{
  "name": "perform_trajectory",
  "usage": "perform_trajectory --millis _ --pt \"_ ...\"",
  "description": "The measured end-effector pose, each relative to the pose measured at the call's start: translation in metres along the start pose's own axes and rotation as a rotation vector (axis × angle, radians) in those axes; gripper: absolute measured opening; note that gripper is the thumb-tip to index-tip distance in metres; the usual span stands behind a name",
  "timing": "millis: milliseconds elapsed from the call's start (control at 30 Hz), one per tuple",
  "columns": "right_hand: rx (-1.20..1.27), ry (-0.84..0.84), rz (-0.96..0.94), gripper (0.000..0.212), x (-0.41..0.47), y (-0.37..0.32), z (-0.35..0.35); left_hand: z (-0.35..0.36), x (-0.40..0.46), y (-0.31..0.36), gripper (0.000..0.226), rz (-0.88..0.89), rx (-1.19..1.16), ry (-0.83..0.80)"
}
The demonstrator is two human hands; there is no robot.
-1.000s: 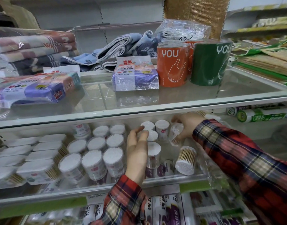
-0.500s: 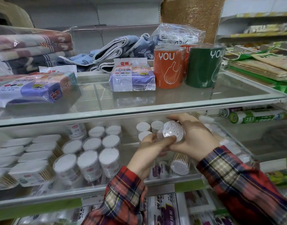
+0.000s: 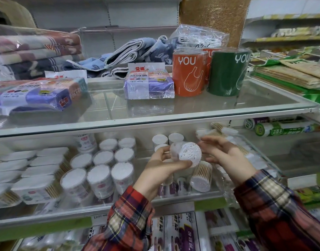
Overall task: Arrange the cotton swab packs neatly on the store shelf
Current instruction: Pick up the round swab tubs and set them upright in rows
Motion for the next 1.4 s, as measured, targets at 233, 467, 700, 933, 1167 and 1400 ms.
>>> perform_trajectory --millis 233,467,700,933,1167,1400 --pt "0.048 -0.038 0.182 0.018 -0.007 0.012 0.01 0.003 -0.009 0.014 0.08 0.228 0.183 0.084" --pt "0.097 -0.045 0.26 0.021 -0.013 0.02 0.018 0.005 -0.013 0.014 0.078 0.342 0.289 0.087" --pt "0.284 0.004 0.354 0.019 -0.019 0.037 0.025 0.006 -0.021 0.009 0.087 0.392 0.404 0.122" --pt "0.438 0.022 0.362 0.057 -0.018 0.043 0.026 0.005 -0.026 0.012 0.084 0.404 0.38 0.118" --pt "0.528 -0.098 0.309 0.067 -0.022 0.04 0.03 0.003 -0.033 0.015 0.081 0.449 0.361 0.099" --pt "0.399 -0.028 0.255 0.083 -0.017 0.038 0.018 0.004 -0.039 0.022 0.083 0.512 0.429 0.107"
Point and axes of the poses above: each hand's wrist, its own x-axis towards the middle knuckle, its own z-axis out of the palm, y = z × x, the point moved 7 cm from there along x, towards the middle knuckle, and after that the axes turned 15 degrees about -z, right-handed, at the moved point
